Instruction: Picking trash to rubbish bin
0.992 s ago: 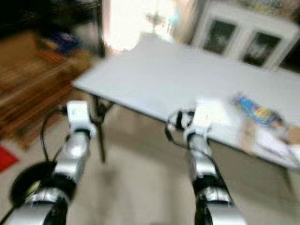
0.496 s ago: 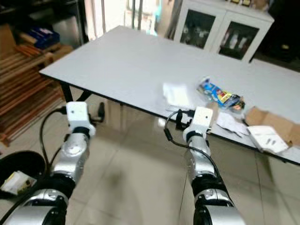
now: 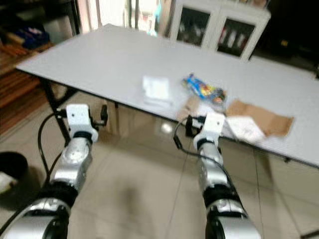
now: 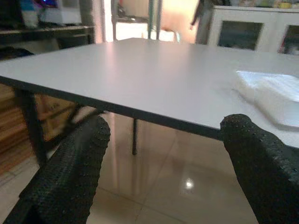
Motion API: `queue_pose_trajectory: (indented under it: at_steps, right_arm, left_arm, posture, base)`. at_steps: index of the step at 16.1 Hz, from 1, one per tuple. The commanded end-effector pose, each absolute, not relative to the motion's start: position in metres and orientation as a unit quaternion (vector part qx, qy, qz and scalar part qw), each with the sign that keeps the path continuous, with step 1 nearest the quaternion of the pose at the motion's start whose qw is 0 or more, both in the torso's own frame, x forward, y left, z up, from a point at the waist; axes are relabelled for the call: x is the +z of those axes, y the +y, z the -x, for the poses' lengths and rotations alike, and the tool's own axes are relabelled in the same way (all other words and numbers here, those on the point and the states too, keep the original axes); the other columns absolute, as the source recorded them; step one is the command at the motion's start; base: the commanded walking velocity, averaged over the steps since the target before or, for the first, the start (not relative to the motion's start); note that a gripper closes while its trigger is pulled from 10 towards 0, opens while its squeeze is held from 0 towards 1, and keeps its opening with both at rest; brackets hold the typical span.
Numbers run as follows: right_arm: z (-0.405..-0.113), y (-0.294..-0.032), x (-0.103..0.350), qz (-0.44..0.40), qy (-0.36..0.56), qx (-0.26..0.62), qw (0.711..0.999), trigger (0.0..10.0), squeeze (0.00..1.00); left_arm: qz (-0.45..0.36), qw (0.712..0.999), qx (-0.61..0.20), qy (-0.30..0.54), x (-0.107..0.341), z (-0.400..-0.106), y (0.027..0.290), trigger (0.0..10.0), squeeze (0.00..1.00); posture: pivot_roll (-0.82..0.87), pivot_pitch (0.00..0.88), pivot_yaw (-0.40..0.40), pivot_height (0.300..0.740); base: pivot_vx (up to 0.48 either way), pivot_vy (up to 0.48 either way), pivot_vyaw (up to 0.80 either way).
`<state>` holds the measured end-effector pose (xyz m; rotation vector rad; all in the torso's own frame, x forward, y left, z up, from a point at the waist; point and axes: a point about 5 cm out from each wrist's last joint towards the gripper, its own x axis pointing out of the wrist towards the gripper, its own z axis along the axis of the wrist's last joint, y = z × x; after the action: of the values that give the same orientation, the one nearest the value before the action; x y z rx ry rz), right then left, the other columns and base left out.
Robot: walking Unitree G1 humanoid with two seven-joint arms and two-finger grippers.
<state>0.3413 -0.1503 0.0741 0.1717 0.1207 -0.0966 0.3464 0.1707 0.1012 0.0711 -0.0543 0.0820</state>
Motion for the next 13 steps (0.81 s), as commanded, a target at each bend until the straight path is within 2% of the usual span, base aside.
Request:
queue_pose_trajectory:
  at_steps: [1, 6, 13]
  right_arm:
    - [-0.344, -0.153, 0.079, -0.088, 0.050, -0.051, 0.994, 10.0, 0.00]
    - [-0.344, -0.152, 0.081, -0.093, 0.048, -0.045, 0.993, 10.0, 0.00]
    - [-0.358, -0.159, 0.117, -0.097, -0.014, -0.043, 0.994, 10.0, 0.00]
  left_arm:
    - [-0.037, 0.998, 0.028, -0.036, 0.107, -0.349, 0.164, 10.0, 0.00]
    - [-0.042, 0.998, 0.019, -0.042, 0.110, -0.349, 0.162, 10.0, 0.00]
    - [-0.054, 0.994, 0.009, -0.095, 0.144, -0.361, 0.161, 10.0, 0.00]
  posture:
    - [-0.02, 0.017, -0.127, 0.740]
    - [-0.01, 0.007, -0.128, 0.740]
    - [-0.01, 0.000, -0.122, 0.740]
  base:
    - [0.000, 0.000, 0.00]
    - [0.000, 0.000, 0.00]
    - [0.000, 0.000, 0.00]
